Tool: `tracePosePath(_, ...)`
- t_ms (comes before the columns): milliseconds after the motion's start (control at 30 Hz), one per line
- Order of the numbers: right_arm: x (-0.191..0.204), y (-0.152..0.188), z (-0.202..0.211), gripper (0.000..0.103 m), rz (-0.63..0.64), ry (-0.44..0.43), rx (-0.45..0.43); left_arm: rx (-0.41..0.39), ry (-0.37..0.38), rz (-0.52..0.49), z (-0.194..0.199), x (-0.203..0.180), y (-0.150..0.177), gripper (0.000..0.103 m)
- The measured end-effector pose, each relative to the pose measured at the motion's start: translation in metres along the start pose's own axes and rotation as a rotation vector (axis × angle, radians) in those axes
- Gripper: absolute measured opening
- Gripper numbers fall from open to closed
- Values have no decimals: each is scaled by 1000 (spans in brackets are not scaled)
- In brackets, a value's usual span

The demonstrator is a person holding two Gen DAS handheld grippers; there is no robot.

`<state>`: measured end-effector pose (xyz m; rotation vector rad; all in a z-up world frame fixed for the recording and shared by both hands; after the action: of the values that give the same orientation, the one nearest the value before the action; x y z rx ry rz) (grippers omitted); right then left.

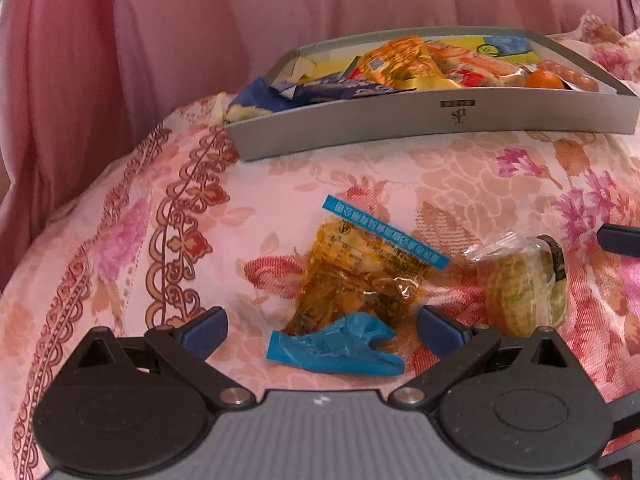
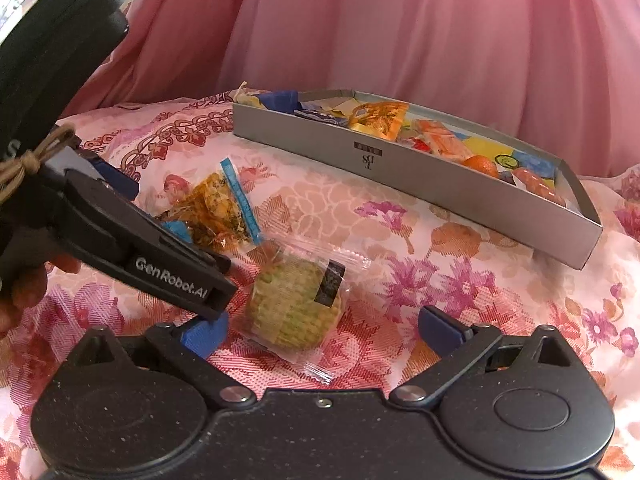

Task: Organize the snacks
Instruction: 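Grasp the wrapped round biscuit with the right tool while the left tool grasps the yellow meat pack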

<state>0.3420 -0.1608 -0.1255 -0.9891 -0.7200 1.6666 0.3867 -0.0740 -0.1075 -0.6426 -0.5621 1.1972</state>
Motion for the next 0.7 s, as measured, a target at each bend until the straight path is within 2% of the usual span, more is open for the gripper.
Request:
tracePosePath(267, 2, 0, 2, 91, 18, -10, -12, 0, 44, 20, 3, 8, 2, 74)
tracePosePath(500, 5, 1, 2, 88, 25, -28, -17, -12, 57, 69, 7, 12, 6, 66)
tracePosePath(700, 9, 1, 1, 80, 35, -50, -19, -14, 60, 95, 7, 13, 6, 65)
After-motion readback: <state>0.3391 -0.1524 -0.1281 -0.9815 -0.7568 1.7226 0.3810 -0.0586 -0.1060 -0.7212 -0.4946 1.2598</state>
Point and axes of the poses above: each gripper's, at about its wrist camera, not at the fingertips, and z roughly against the way its jaws point, x to its left, y to its underside, the point moved 7 cm from there along -z, roughly the way its jaws point, and after that the axes turned 13 degrees about y, right-handed, at the moved point
